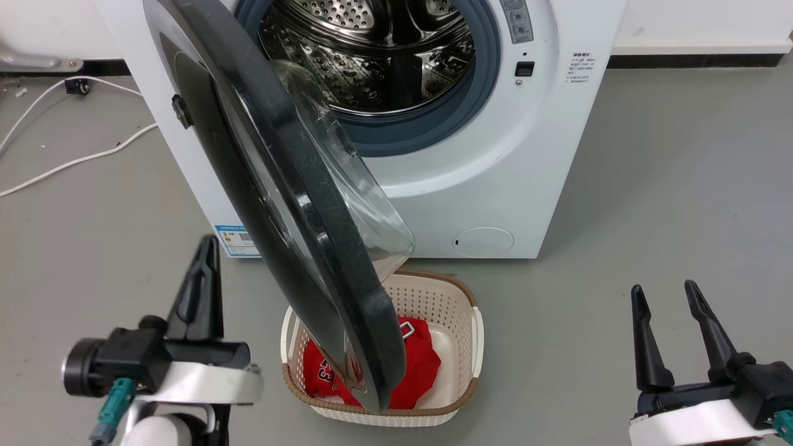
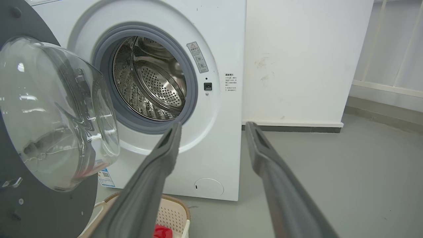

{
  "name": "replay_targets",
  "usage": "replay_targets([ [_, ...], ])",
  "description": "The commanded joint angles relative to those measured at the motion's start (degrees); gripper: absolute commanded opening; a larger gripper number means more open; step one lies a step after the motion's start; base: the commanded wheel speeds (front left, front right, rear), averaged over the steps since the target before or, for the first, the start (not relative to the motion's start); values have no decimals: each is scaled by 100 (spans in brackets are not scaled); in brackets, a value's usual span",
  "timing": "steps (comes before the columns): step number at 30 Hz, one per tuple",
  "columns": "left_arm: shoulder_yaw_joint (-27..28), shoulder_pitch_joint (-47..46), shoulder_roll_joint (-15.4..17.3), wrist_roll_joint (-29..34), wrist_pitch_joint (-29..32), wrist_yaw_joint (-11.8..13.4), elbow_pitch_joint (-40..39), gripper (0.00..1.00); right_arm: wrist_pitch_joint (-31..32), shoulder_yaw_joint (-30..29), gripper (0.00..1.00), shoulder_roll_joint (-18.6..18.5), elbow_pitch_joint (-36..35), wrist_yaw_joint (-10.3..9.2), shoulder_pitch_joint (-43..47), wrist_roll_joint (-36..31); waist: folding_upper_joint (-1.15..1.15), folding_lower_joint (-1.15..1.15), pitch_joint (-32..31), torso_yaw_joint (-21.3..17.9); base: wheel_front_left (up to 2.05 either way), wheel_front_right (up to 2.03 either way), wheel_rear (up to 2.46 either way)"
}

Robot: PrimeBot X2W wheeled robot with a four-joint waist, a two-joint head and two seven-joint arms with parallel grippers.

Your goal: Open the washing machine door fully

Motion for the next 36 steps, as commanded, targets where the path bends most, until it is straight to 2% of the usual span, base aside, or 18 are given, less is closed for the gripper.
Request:
replay_targets([
  [1, 23, -112, -24, 4, -14, 2, -196, 0, -16, -8, 100, 6, -1, -2, -56, 30, 0, 0, 8, 4, 0, 0, 0],
  [13, 115, -605, -115, 138, -12, 31, -2605, 0, -15, -45, 100, 5, 62, -2, -89, 106, 0, 0, 38, 15, 0, 0, 0],
  [20, -460, -754, -134, 188, -11, 14, -3479, 0, -14, -18, 100, 5, 116, -2, -93, 137, 0, 0, 39, -5, 0, 0, 0],
  [24, -1214, -560, -107, 5, -11, 1, -3520, 0, -14, -19, 100, 5, 156, -2, -89, 155, 0, 0, 43, -9, 0, 0, 0],
  [30, -2529, -159, 253, -234, -11, -2, -3048, 0, -14, 20, 100, 5, 209, -2, -50, 197, 0, 0, -1, -9, 0, 0, 0],
  [36, -3242, 558, 604, -430, -13, 3, -2261, 0, -14, 33, 100, 5, 222, -2, 20, 216, 0, 0, -43, -13, 0, 0, 0],
])
